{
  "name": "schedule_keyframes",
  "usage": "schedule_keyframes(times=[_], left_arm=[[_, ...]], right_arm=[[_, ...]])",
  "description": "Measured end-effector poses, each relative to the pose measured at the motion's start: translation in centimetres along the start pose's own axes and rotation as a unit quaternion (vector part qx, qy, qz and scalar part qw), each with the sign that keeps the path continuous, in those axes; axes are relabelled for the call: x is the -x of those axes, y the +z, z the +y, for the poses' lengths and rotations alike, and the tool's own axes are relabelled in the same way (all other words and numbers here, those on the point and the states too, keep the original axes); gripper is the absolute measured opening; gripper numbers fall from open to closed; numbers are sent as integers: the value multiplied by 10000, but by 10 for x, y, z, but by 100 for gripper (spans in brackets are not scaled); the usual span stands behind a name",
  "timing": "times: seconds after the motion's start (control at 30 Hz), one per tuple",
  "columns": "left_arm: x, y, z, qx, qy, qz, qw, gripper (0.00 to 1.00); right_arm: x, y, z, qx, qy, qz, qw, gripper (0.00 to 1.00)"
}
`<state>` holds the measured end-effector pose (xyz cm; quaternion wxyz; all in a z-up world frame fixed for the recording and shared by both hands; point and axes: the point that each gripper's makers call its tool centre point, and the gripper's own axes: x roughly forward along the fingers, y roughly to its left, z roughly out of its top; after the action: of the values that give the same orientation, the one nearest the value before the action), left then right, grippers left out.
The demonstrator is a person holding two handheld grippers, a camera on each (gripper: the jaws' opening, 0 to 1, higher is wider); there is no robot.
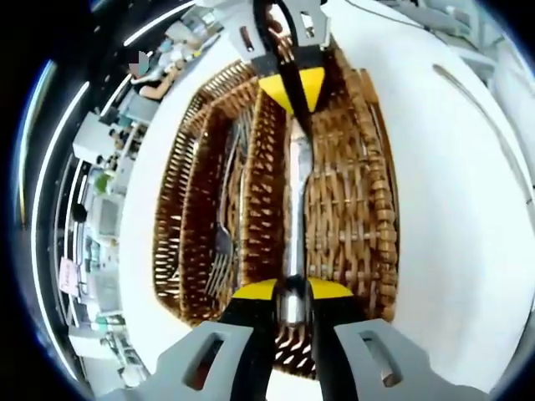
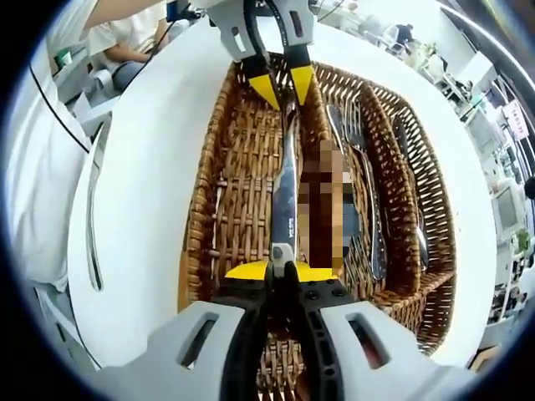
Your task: Arrange the knives, forks, and spoons in their matching storage slots by inserting each utensil handle-first until every utensil is classified and aligned in the correct compartment
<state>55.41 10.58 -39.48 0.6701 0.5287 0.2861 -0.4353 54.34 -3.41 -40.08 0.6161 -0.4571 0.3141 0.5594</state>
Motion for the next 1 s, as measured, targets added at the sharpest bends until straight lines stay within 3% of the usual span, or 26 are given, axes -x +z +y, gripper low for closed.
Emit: schedule_keyframes(times=[0.43, 0.67, 1.0], left_arm=[[10, 6, 4, 6, 197, -88, 9998, 11], [24, 11, 14, 62, 539, -223, 9983, 11], [47, 16, 5, 174, 837, -406, 9955, 11]], right_arm=[[9, -1, -5, -9, -192, -62, 9998, 9], [18, 1, -6, -9, -327, -146, 9994, 10], [33, 7, -4, -138, -506, -541, 9972, 12]])
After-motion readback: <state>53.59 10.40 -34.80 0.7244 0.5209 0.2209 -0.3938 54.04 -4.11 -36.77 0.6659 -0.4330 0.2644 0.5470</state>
